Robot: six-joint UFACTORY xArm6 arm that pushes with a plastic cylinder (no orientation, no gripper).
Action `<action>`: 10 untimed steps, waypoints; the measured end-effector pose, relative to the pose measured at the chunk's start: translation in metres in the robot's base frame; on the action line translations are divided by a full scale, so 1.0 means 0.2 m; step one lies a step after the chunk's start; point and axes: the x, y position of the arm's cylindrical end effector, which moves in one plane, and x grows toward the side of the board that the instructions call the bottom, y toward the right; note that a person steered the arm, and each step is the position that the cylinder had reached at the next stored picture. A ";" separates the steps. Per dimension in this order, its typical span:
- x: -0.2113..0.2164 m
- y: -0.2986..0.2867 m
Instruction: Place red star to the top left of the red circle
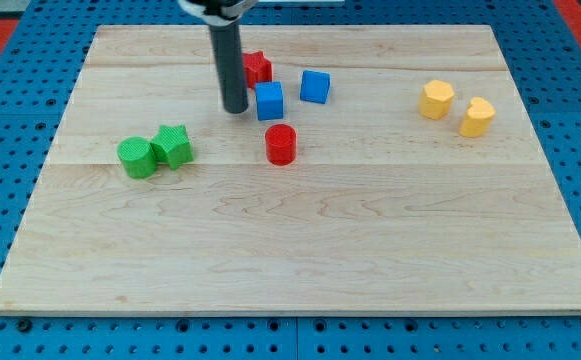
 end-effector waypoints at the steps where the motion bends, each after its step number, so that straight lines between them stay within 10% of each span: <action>1: 0.00 0.23; 10: -0.50 -0.20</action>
